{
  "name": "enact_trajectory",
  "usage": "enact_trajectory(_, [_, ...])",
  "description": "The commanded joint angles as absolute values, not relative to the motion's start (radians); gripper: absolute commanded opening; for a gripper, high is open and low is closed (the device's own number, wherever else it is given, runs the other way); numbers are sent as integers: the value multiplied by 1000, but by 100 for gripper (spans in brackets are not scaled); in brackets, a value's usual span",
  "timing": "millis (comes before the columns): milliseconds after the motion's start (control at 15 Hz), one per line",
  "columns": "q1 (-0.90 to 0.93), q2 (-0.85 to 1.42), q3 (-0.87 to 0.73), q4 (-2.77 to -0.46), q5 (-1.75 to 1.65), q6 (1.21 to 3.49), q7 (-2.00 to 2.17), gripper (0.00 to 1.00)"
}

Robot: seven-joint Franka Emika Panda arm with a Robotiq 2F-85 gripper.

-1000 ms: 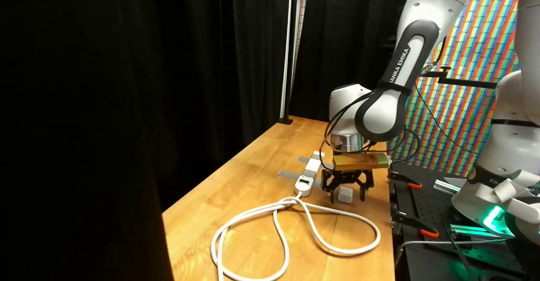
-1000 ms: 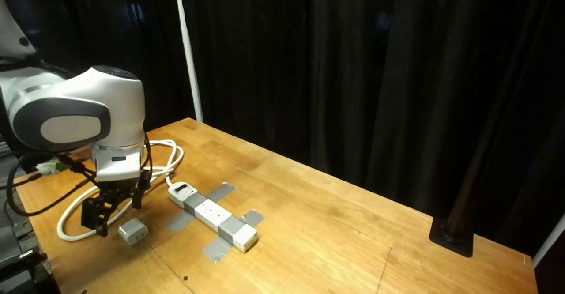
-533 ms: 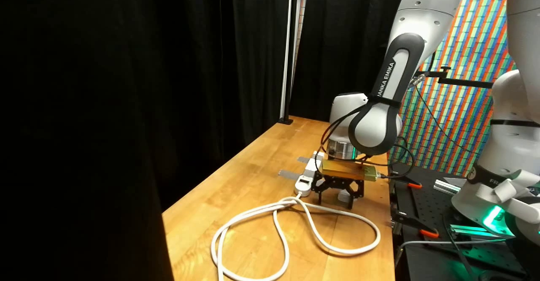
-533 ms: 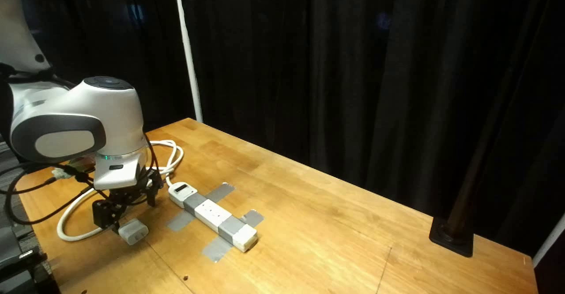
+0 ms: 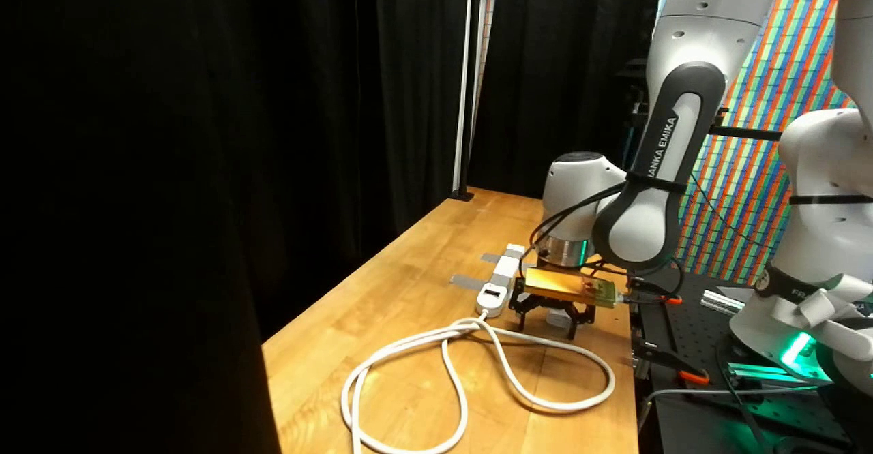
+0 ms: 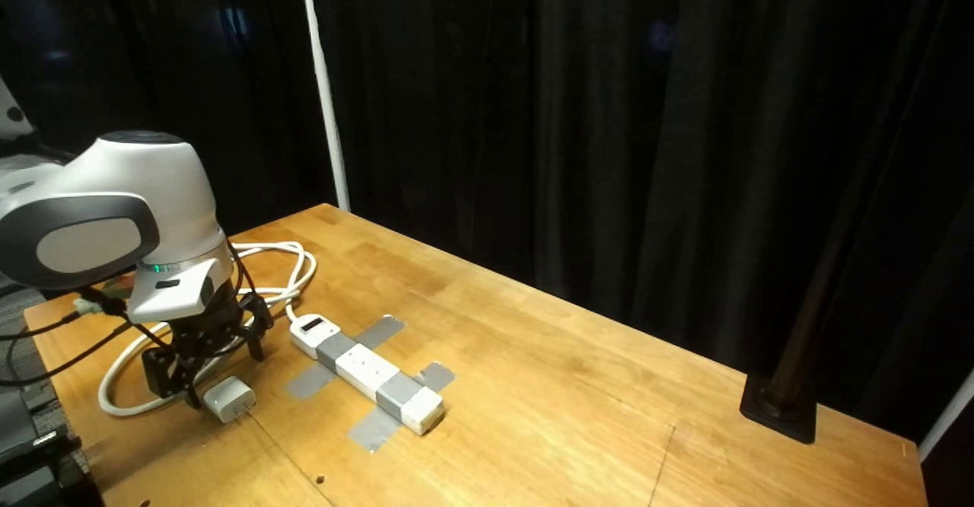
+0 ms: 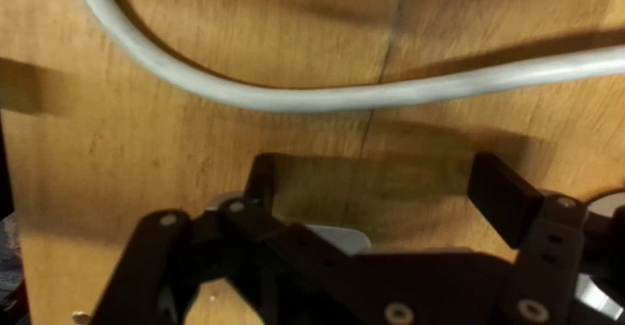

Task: Plug the charger head into the extension cable

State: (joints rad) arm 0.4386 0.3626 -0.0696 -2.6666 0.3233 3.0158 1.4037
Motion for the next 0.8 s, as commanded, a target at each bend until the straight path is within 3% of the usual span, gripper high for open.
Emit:
enact_trajectory(0, [524, 328, -172, -2709, 226, 3013, 1494, 100])
enact_trajectory(533, [570, 323, -294, -2713, 93, 3001, 1529, 100])
enact_trajectory(600, [573, 321, -304, -2714, 82, 2999, 1532, 75])
enact_trajectory(667, [574, 318, -309, -2714, 76, 2999, 1533, 74])
enact_trajectory(733, [569, 311, -304, -2713, 76, 2995, 1531, 66])
